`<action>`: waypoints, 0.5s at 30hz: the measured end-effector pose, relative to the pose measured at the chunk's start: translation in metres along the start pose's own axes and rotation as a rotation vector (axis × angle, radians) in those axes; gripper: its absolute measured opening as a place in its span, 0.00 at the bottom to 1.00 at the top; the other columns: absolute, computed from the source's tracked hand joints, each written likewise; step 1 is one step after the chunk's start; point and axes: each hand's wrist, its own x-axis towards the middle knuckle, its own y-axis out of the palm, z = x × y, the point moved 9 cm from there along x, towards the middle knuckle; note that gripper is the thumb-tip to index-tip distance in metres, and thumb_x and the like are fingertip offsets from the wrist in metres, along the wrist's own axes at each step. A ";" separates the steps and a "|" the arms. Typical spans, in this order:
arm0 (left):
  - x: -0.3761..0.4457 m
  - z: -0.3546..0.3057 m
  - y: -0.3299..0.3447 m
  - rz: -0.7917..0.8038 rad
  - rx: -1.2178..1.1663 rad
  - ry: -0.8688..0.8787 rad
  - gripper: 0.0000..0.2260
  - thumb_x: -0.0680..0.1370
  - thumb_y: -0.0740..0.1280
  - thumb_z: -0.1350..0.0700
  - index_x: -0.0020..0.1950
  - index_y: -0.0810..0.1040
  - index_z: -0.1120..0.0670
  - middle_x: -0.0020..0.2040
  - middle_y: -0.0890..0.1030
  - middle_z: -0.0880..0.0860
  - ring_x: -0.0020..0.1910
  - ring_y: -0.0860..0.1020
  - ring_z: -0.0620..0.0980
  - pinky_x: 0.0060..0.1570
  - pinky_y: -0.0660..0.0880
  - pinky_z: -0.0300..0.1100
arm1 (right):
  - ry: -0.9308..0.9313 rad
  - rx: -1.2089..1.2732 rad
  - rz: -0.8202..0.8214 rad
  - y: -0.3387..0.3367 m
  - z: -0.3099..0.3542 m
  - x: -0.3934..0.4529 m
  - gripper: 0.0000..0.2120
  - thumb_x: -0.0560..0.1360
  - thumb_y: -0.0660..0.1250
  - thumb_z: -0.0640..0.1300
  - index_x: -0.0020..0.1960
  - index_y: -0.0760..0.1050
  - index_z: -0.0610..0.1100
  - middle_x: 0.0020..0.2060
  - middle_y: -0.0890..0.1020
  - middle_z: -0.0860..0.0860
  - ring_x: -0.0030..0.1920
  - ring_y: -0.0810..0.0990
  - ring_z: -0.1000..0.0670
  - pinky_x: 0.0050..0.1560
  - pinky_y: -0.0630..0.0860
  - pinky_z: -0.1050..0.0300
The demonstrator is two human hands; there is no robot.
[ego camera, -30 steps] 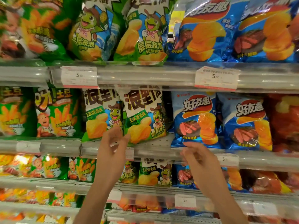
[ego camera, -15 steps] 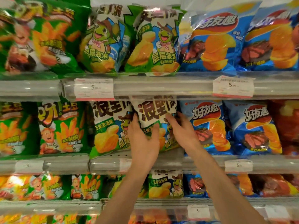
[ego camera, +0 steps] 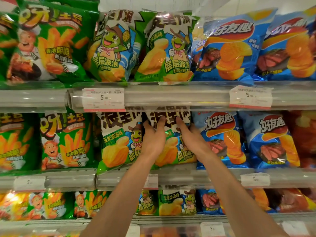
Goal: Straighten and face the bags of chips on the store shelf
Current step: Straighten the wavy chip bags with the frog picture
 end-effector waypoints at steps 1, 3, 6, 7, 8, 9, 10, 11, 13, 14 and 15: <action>0.002 0.000 0.000 0.004 0.002 0.001 0.36 0.81 0.58 0.35 0.83 0.48 0.48 0.80 0.64 0.52 0.77 0.64 0.57 0.73 0.60 0.51 | -0.001 -0.010 -0.016 0.000 0.001 -0.001 0.33 0.75 0.57 0.71 0.74 0.67 0.53 0.68 0.76 0.53 0.68 0.73 0.48 0.67 0.68 0.51; 0.005 -0.002 0.000 0.011 0.016 0.013 0.36 0.81 0.57 0.34 0.83 0.47 0.47 0.81 0.62 0.52 0.78 0.63 0.57 0.73 0.59 0.51 | -0.012 -0.019 -0.055 -0.001 0.005 -0.006 0.32 0.76 0.57 0.70 0.73 0.67 0.52 0.66 0.77 0.54 0.67 0.73 0.47 0.64 0.68 0.53; 0.009 -0.003 0.001 0.031 0.043 0.043 0.37 0.80 0.57 0.33 0.83 0.48 0.46 0.81 0.61 0.52 0.77 0.63 0.57 0.73 0.60 0.51 | -0.008 -0.043 -0.127 -0.006 0.006 -0.011 0.35 0.77 0.56 0.70 0.74 0.65 0.49 0.67 0.76 0.50 0.68 0.73 0.45 0.60 0.67 0.54; 0.010 -0.003 0.002 0.040 0.055 0.045 0.37 0.79 0.57 0.33 0.83 0.48 0.46 0.81 0.62 0.52 0.77 0.63 0.57 0.72 0.60 0.51 | -0.003 -0.058 -0.147 -0.008 0.004 -0.013 0.35 0.76 0.55 0.70 0.75 0.65 0.48 0.68 0.75 0.49 0.68 0.73 0.44 0.61 0.67 0.52; 0.009 -0.002 0.003 0.047 0.072 0.046 0.37 0.79 0.57 0.32 0.82 0.48 0.46 0.80 0.62 0.53 0.77 0.64 0.58 0.72 0.61 0.51 | 0.000 -0.074 -0.166 -0.009 0.004 -0.014 0.36 0.76 0.55 0.71 0.74 0.65 0.48 0.67 0.76 0.48 0.67 0.74 0.44 0.61 0.68 0.51; 0.009 0.000 0.003 0.048 0.093 0.045 0.38 0.79 0.56 0.32 0.82 0.48 0.47 0.80 0.63 0.53 0.77 0.64 0.58 0.72 0.61 0.52 | 0.004 -0.096 -0.186 -0.009 0.003 -0.015 0.35 0.76 0.55 0.71 0.73 0.66 0.47 0.66 0.77 0.48 0.65 0.75 0.43 0.60 0.69 0.51; 0.008 0.002 0.002 0.043 0.107 0.041 0.38 0.79 0.56 0.31 0.83 0.48 0.48 0.80 0.63 0.54 0.76 0.65 0.59 0.72 0.61 0.52 | 0.009 -0.121 -0.200 -0.009 0.003 -0.017 0.35 0.76 0.55 0.71 0.71 0.67 0.47 0.64 0.78 0.48 0.64 0.75 0.43 0.60 0.70 0.50; 0.007 0.004 0.000 0.037 0.109 0.039 0.38 0.79 0.56 0.31 0.83 0.48 0.48 0.80 0.64 0.55 0.76 0.65 0.59 0.72 0.61 0.52 | 0.010 -0.133 -0.204 -0.009 0.003 -0.017 0.34 0.76 0.56 0.71 0.70 0.67 0.46 0.63 0.78 0.47 0.63 0.76 0.43 0.61 0.71 0.49; 0.002 0.004 -0.002 0.027 0.088 0.074 0.38 0.79 0.55 0.31 0.83 0.46 0.48 0.80 0.63 0.54 0.77 0.64 0.58 0.73 0.60 0.51 | -0.012 -0.092 -0.179 -0.007 0.004 -0.018 0.32 0.77 0.57 0.70 0.69 0.67 0.47 0.62 0.78 0.51 0.59 0.76 0.48 0.58 0.73 0.52; -0.002 0.002 -0.005 0.017 0.080 0.122 0.37 0.80 0.55 0.32 0.83 0.45 0.46 0.81 0.61 0.52 0.78 0.63 0.56 0.73 0.59 0.49 | -0.029 -0.070 -0.161 -0.007 0.005 -0.019 0.30 0.77 0.57 0.69 0.69 0.66 0.49 0.60 0.77 0.54 0.56 0.76 0.51 0.53 0.72 0.57; -0.007 -0.001 -0.007 0.005 0.081 0.188 0.36 0.80 0.55 0.33 0.82 0.44 0.44 0.81 0.61 0.50 0.77 0.64 0.51 0.71 0.59 0.46 | -0.054 -0.066 -0.152 -0.010 0.006 -0.022 0.28 0.77 0.58 0.68 0.68 0.64 0.50 0.58 0.77 0.56 0.55 0.75 0.54 0.49 0.71 0.62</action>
